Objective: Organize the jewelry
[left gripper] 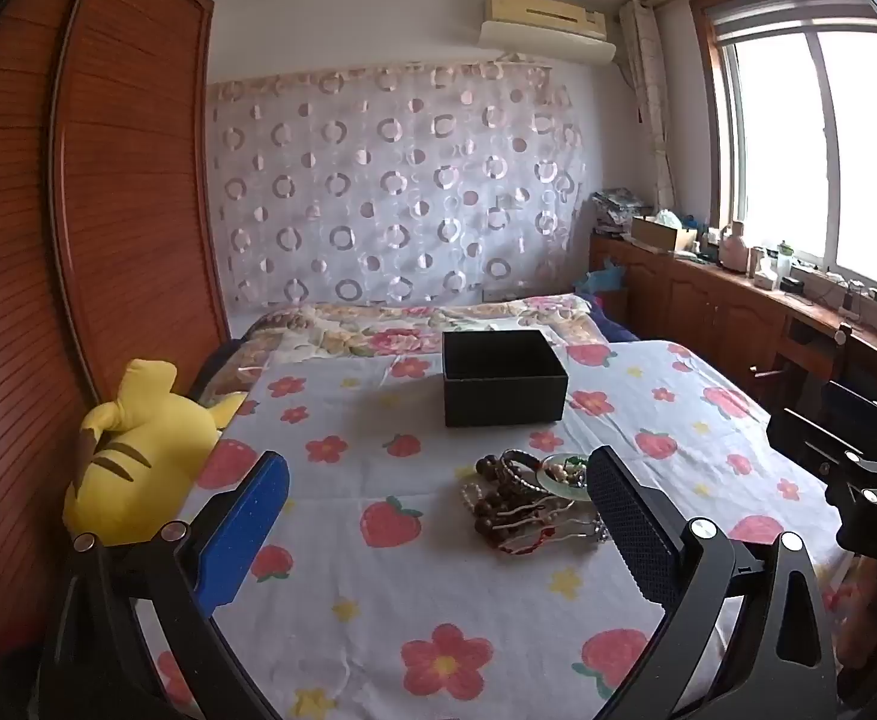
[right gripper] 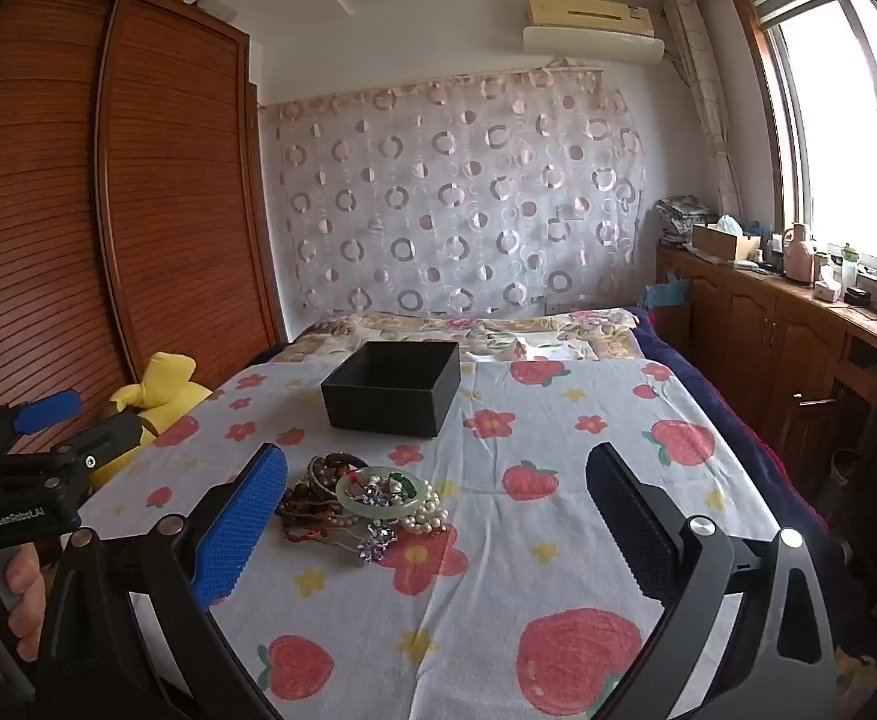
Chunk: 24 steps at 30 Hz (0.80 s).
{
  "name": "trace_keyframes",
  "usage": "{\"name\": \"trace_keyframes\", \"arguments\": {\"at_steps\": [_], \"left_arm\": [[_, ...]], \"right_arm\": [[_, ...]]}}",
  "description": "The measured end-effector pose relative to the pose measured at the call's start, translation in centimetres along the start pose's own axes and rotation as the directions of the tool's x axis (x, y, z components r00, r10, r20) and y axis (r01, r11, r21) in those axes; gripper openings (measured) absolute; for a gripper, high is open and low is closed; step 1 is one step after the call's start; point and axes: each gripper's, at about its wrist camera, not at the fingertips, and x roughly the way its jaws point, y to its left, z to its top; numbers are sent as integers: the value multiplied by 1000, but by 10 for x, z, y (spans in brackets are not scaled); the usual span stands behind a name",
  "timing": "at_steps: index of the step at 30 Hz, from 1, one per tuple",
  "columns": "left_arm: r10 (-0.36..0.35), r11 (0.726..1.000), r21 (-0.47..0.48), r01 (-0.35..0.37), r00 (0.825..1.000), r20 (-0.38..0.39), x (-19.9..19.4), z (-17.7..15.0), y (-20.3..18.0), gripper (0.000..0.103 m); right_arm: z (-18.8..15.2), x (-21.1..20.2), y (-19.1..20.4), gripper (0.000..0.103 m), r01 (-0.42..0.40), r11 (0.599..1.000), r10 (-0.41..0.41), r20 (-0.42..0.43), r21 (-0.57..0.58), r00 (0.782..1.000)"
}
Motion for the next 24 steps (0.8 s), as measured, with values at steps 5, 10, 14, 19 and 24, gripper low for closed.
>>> {"name": "trace_keyframes", "arguments": {"at_steps": [5,10,14,19,24], "left_arm": [[-1,1000,0,1,1000,1,0,0,0,96],[-1,1000,-3,1,1000,6,0,0,0,96],[-3,1000,-5,3,1000,5,1,1,0,96],[-2,1000,-4,2,1000,10,0,0,0,96],[0,1000,-2,0,1000,7,2,1,0,96]], "right_arm": [[0,0,0,101,-1,1000,1,0,4,1000],[0,0,-1,101,-1,1000,1,0,3,1000],[0,0,-1,101,0,1000,0,0,3,1000],[0,0,-1,101,-2,1000,2,0,3,1000],[0,-1,0,101,-1,1000,1,1,4,1000]]}}
